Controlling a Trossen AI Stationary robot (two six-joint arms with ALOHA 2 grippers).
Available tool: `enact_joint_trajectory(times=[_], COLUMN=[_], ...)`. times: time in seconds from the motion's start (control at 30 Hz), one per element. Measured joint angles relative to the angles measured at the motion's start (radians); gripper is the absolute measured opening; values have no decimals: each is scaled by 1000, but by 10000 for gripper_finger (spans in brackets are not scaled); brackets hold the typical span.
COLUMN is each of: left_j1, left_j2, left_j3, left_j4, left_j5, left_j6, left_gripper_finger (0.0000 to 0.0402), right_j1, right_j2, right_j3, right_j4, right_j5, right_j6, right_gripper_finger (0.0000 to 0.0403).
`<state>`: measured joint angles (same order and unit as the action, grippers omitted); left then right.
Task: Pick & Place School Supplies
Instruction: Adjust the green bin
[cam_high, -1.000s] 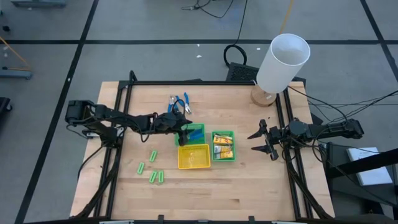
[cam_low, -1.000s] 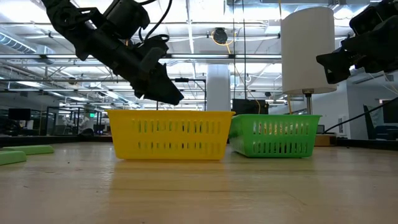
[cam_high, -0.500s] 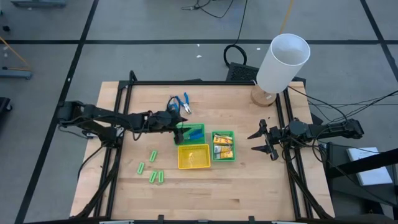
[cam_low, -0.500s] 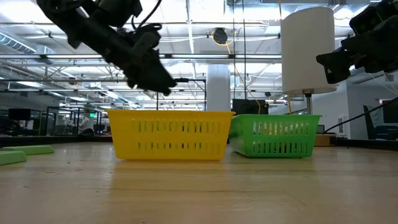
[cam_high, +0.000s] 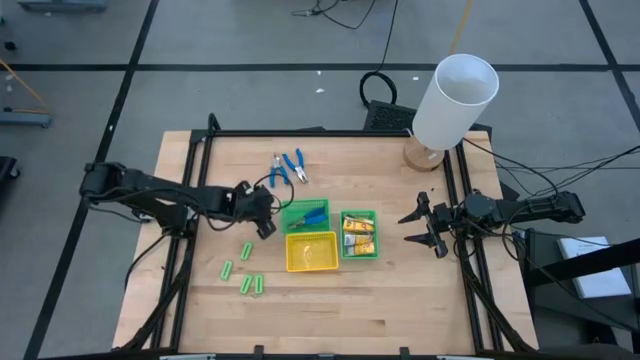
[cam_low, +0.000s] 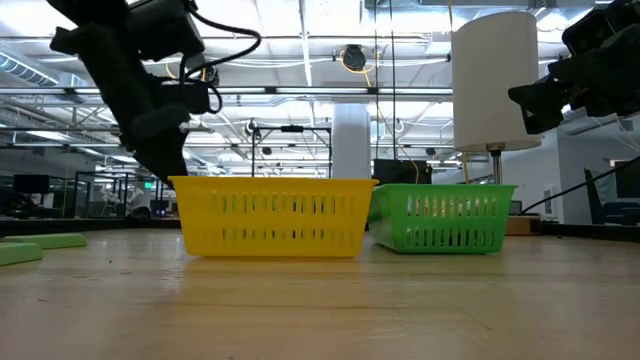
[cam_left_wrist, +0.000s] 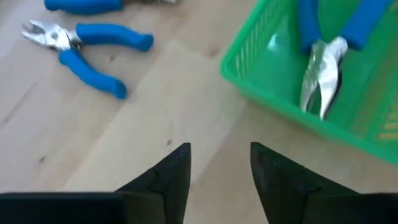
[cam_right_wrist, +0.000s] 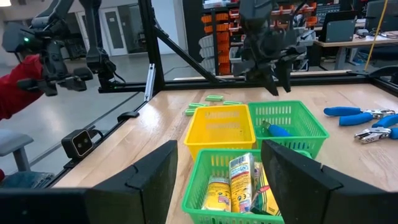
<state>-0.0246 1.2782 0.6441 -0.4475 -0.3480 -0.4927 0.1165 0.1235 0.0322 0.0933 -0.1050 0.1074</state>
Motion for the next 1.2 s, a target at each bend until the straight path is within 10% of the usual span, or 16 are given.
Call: enact_joint_trajectory(times=[1.2], left_j1=[60], left_j2=[255], left_j3=[0], left_j4=[416], left_j5=[86], left_j6=[281], left_gripper_finger=[125], right_j1=[0], right_j2=[0], right_j3=[0], right_j4=[0], right_j5=[0], right_j6=[0], right_gripper_finger=[226])
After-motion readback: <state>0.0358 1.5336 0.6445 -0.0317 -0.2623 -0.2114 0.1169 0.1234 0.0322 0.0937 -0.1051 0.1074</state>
